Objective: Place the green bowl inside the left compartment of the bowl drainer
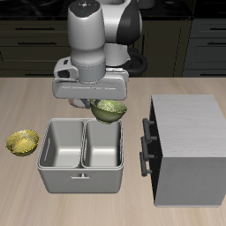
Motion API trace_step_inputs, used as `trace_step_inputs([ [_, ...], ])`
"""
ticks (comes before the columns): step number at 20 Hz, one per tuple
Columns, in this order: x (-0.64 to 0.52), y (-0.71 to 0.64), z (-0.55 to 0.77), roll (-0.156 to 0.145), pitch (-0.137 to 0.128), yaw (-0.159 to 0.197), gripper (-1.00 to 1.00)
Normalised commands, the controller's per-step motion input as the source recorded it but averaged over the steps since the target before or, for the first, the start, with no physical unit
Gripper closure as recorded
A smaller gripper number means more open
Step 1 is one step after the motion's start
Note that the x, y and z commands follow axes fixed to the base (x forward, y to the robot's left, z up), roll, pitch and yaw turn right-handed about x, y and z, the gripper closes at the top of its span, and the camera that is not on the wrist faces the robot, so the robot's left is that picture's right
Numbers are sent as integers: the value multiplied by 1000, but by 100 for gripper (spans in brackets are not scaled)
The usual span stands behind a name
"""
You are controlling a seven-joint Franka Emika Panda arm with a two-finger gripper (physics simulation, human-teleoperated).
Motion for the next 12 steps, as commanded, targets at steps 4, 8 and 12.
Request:
trace_step_inputs([
  [4, 62, -33, 9, -1, -4, 0, 100],
  [8, 77, -10, -168, 4, 20, -6, 100],
  [12, 47, 66, -190, 14, 28, -4, 100],
])
